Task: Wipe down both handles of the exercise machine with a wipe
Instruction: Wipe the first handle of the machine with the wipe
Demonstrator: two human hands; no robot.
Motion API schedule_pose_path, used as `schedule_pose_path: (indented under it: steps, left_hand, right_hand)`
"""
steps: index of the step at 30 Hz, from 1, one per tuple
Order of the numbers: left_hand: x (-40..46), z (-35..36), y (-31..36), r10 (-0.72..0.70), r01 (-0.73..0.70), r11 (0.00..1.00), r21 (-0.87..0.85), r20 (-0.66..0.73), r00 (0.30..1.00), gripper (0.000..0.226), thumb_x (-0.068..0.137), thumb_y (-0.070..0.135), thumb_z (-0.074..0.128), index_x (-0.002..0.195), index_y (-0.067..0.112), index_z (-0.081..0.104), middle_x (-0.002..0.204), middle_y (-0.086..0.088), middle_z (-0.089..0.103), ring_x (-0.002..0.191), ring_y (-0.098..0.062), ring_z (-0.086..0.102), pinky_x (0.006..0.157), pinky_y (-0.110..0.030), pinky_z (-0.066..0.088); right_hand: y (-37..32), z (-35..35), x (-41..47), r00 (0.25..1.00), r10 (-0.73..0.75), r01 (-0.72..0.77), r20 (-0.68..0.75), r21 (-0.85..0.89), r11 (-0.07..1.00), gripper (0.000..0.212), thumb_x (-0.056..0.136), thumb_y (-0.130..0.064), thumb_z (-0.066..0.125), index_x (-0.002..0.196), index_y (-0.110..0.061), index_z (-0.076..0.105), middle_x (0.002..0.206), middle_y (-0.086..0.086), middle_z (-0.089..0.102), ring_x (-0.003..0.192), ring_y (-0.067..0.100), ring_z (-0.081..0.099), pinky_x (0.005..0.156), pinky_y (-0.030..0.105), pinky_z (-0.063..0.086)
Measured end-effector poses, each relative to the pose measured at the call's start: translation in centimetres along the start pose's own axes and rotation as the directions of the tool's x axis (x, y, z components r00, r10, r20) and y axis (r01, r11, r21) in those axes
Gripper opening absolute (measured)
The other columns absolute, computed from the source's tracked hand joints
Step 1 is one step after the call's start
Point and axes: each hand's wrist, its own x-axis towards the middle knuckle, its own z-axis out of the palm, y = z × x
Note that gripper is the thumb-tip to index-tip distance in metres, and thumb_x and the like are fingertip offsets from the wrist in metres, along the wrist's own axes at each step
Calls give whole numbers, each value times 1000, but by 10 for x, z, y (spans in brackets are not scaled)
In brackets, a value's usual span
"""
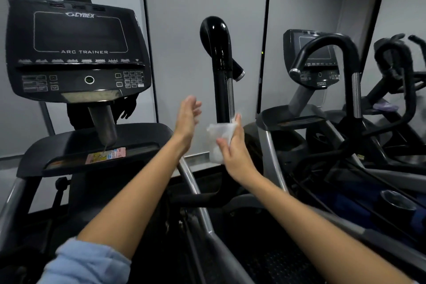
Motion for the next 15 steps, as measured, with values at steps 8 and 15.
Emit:
schedule_pose_path:
  steps: [8, 15]
  left_hand:
    - [64, 48, 111, 456, -511, 706, 491, 237, 858, 57, 102, 21, 29, 148, 6, -1, 159, -8, -2, 147, -18, -3, 117, -26, -1]
    - [82, 44, 100, 429, -551, 486, 678, 364, 827, 56, 102, 15, 30, 147, 1, 1, 157, -14, -10, 146, -26, -12, 114, -26, -8]
  right_hand:
    - [-11, 1, 30, 978, -182, 152, -100, -251, 956, 69, 101, -29, 27, 135, -26, -33, 150, -8, -36, 143, 6, -22, 118, 24, -1]
    - [17, 14, 6, 952, -290, 244, -102, -323, 915, 72, 96, -40, 23, 136, -35, -37, 147, -13, -41, 142, 4, -24, 105, -1, -2]
